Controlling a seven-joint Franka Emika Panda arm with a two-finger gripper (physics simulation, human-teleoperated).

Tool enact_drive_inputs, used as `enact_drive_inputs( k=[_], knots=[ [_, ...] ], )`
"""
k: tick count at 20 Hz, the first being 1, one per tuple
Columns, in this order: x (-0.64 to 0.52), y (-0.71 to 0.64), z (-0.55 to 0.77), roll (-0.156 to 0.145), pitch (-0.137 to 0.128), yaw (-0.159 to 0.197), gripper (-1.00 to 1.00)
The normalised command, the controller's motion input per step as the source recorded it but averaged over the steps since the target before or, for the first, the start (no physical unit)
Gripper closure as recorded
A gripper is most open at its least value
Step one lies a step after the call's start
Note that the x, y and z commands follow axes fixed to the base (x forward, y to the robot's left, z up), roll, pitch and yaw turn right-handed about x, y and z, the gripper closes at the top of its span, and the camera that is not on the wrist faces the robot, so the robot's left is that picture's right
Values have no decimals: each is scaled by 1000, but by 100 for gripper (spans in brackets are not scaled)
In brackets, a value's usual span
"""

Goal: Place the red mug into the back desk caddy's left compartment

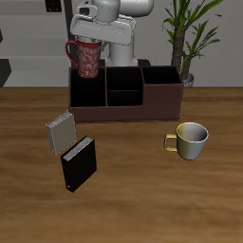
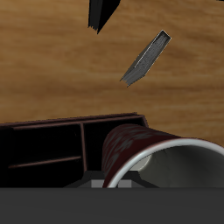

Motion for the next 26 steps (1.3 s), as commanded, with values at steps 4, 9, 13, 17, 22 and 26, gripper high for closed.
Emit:
enact_drive_inputs(
  k=[4,9,13,17,22,26],
  knots=[
    [-73,80,-94,-5,-42,-16,100],
    [-126,27,-89,-34,-41,-39,100],
    [-96,126,-65,29,-31,-8,100],
    [-59,78,2,2,-31,-32,100],
    [75,58,-67,9,-12,-19,100],
    [35,19,-66,0,-17,-47,100]
  ],
)
